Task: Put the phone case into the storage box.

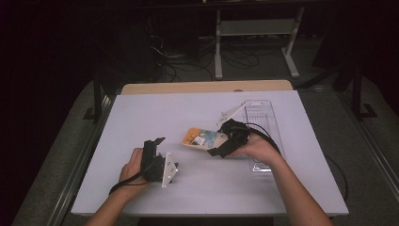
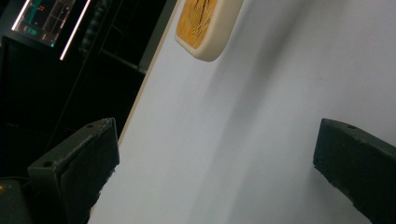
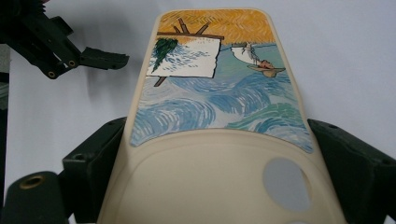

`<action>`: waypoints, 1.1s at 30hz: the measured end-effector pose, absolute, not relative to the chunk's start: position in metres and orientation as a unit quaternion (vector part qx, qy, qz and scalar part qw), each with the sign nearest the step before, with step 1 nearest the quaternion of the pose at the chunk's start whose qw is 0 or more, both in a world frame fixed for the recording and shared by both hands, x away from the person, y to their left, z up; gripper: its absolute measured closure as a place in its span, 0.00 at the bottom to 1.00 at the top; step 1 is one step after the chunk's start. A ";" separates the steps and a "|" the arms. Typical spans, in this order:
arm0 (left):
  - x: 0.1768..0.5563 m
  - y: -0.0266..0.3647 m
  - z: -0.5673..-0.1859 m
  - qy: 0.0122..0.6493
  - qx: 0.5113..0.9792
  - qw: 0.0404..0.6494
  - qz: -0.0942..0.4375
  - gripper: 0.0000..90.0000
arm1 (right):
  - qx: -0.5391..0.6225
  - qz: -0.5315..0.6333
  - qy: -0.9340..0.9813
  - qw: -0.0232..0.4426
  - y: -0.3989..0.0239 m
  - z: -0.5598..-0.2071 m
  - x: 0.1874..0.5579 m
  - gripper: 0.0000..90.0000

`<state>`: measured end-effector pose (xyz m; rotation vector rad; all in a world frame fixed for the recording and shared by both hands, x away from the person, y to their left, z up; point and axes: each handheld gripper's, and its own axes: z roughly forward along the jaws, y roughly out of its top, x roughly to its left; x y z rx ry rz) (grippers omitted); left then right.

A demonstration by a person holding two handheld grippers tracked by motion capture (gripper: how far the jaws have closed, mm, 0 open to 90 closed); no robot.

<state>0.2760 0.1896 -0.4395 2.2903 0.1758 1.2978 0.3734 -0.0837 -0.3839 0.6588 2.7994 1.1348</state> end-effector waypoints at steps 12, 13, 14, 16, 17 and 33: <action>0.273 0.185 -0.444 0.026 0.828 0.216 0.517 0.00 | 0.217 0.367 0.904 0.024 -0.083 -0.384 0.373 0.11; 0.272 0.184 -0.444 0.022 0.827 0.213 0.520 0.00 | 0.218 0.368 0.904 0.024 -0.083 -0.384 0.373 0.11; 0.272 0.184 -0.444 0.018 0.826 0.213 0.522 0.00 | 0.212 0.366 0.906 0.027 -0.083 -0.384 0.373 0.11; 0.271 0.183 -0.444 0.013 0.823 0.210 0.528 0.00 | 0.214 0.367 0.905 0.025 -0.083 -0.384 0.373 0.11; 0.271 0.182 -0.444 0.011 0.822 0.208 0.530 0.00 | 0.214 0.366 0.905 0.025 -0.083 -0.384 0.373 0.11; 0.268 0.174 -0.445 -0.003 0.808 0.206 0.552 0.00 | 0.227 0.369 0.901 0.012 -0.075 -0.387 0.370 0.11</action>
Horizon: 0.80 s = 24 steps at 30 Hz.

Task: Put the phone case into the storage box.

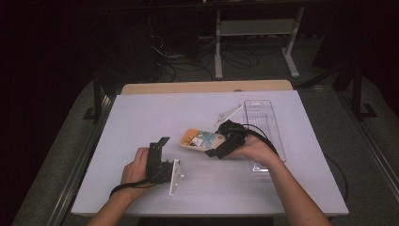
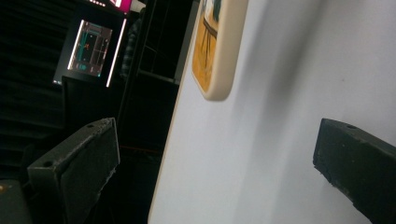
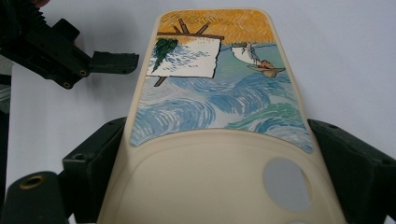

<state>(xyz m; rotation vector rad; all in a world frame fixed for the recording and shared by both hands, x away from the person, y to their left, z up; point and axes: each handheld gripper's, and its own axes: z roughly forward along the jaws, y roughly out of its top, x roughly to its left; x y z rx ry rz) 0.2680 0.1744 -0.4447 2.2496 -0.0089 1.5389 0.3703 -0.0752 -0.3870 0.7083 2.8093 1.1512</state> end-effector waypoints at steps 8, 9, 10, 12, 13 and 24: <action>0.265 0.170 -0.444 -0.011 0.802 0.205 0.561 0.00 | 0.212 0.372 0.903 0.015 -0.069 -0.391 0.371 0.11; 0.265 0.170 -0.444 -0.012 0.801 0.205 0.563 0.00 | 0.213 0.373 0.903 0.013 -0.068 -0.391 0.370 0.11; 0.265 0.169 -0.444 -0.014 0.800 0.206 0.564 0.00 | 0.213 0.374 0.902 0.013 -0.067 -0.391 0.370 0.11; 0.264 0.168 -0.444 -0.015 0.799 0.203 0.565 0.00 | 0.220 0.377 0.900 0.005 -0.065 -0.390 0.368 0.11; 0.264 0.167 -0.444 -0.017 0.799 0.202 0.566 0.00 | 0.214 0.377 0.901 0.011 -0.065 -0.391 0.369 0.11; 0.262 0.163 -0.444 -0.024 0.790 0.205 0.577 0.00 | 0.218 0.384 0.897 -0.002 -0.057 -0.391 0.366 0.11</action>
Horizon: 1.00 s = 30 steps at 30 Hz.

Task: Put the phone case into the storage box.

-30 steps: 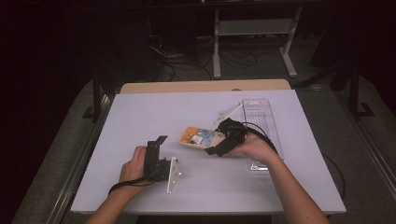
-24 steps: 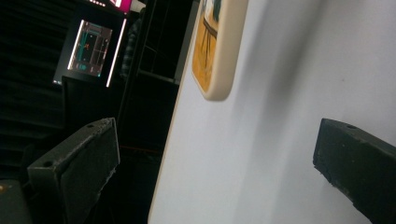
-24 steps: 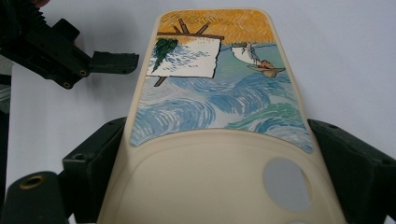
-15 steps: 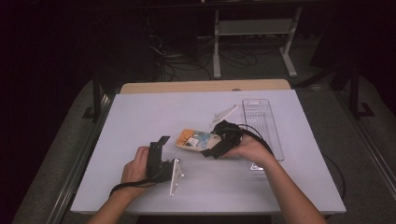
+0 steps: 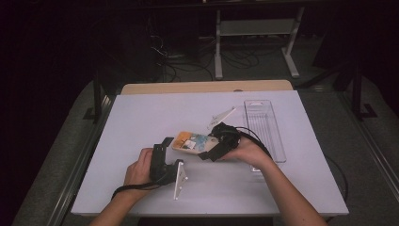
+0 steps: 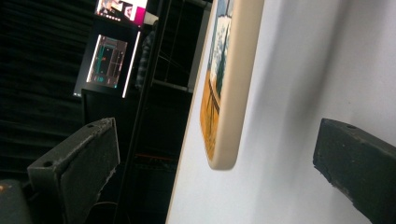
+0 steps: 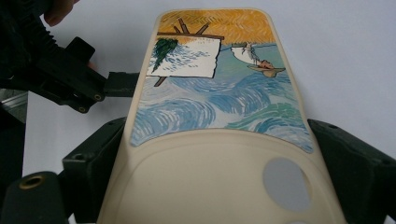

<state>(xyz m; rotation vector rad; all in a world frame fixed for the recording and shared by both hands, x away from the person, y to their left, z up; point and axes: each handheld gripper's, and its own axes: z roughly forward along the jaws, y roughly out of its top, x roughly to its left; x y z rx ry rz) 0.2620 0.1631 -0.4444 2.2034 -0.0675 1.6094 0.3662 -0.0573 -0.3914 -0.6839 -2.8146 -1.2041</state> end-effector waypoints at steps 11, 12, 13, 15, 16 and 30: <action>0.261 0.160 -0.446 -0.040 0.784 0.196 0.588 0.05 | -0.221 -0.385 -0.896 0.010 -0.052 -0.392 0.363 0.11; 0.260 0.160 -0.446 -0.042 0.783 0.196 0.589 0.06 | -0.218 -0.385 -0.897 0.009 -0.052 -0.392 0.364 0.11; 0.260 0.160 -0.446 -0.044 0.783 0.194 0.590 0.07 | -0.215 -0.385 -0.897 0.008 -0.052 -0.392 0.364 0.11; 0.260 0.159 -0.447 -0.048 0.782 0.194 0.590 0.08 | -0.206 -0.386 -0.899 0.001 -0.052 -0.393 0.365 0.11; 0.260 0.159 -0.447 -0.052 0.783 0.192 0.590 0.10 | -0.206 -0.386 -0.899 0.001 -0.052 -0.393 0.365 0.11; 0.260 0.157 -0.448 -0.070 0.768 0.193 0.607 0.25 | -0.204 -0.391 -0.897 0.003 -0.048 -0.393 0.364 0.11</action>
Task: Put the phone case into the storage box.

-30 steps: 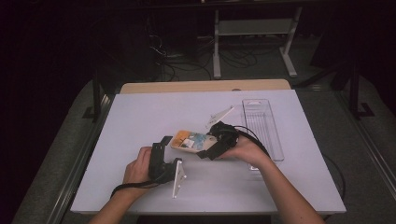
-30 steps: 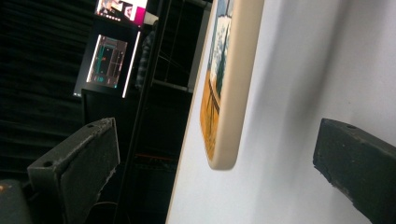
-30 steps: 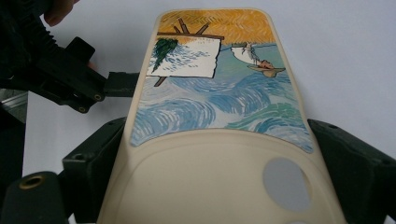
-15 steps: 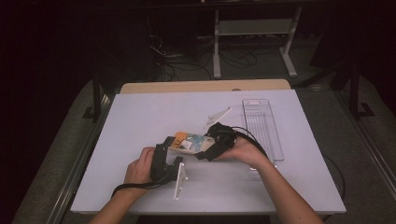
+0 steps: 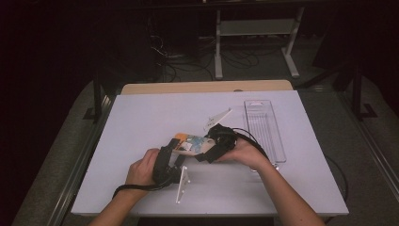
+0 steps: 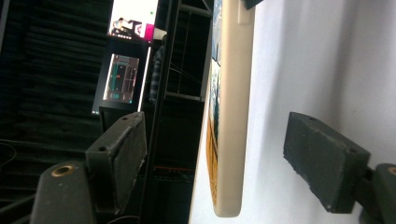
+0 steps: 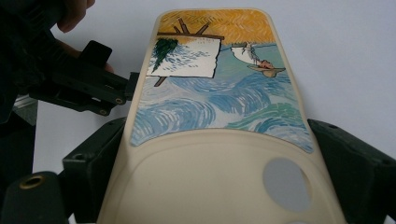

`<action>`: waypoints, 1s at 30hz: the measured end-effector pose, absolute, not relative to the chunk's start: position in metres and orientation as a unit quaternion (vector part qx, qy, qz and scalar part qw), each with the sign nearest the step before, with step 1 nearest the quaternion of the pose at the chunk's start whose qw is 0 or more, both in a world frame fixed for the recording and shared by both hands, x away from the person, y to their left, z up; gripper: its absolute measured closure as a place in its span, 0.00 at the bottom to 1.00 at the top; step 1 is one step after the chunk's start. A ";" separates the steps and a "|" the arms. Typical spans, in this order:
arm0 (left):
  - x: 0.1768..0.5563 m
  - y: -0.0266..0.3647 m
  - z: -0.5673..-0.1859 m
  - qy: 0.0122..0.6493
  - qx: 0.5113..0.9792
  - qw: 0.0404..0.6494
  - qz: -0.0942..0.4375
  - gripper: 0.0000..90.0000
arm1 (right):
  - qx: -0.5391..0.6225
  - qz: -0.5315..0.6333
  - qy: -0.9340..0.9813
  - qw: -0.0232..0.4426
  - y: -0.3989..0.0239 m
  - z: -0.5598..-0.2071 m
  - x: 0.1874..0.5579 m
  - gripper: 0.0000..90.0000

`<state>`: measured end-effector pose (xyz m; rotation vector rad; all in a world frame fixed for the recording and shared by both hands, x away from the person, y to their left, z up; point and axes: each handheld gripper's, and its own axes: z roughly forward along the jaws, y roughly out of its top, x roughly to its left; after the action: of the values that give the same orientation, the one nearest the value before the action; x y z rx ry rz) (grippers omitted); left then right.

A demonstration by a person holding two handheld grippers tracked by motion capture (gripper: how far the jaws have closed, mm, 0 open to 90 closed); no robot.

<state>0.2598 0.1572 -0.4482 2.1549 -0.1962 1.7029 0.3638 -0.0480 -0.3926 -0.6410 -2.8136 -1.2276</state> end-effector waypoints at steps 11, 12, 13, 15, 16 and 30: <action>0.260 0.157 -0.449 -0.076 0.764 0.189 0.612 0.39 | -0.202 -0.390 -0.898 0.004 -0.046 -0.393 0.363 0.11; 0.260 0.157 -0.448 -0.076 0.763 0.192 0.613 0.41 | -0.202 -0.390 -0.898 0.004 -0.046 -0.393 0.363 0.11; 0.259 0.157 -0.448 -0.076 0.763 0.194 0.612 0.43 | -0.202 -0.390 -0.898 0.004 -0.046 -0.393 0.363 0.11; 0.259 0.157 -0.447 -0.078 0.763 0.195 0.612 0.47 | -0.203 -0.390 -0.898 0.005 -0.046 -0.393 0.363 0.11; 0.259 0.156 -0.447 -0.078 0.763 0.194 0.611 0.48 | -0.203 -0.390 -0.898 0.005 -0.045 -0.393 0.363 0.11; 0.258 0.155 -0.444 -0.083 0.770 0.189 0.604 0.64 | -0.203 -0.391 -0.898 0.005 -0.045 -0.393 0.363 0.11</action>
<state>0.2583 0.1546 -0.4441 2.1636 -0.2334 1.6990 0.3627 -0.0446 -0.3928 -0.6362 -2.8108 -1.2229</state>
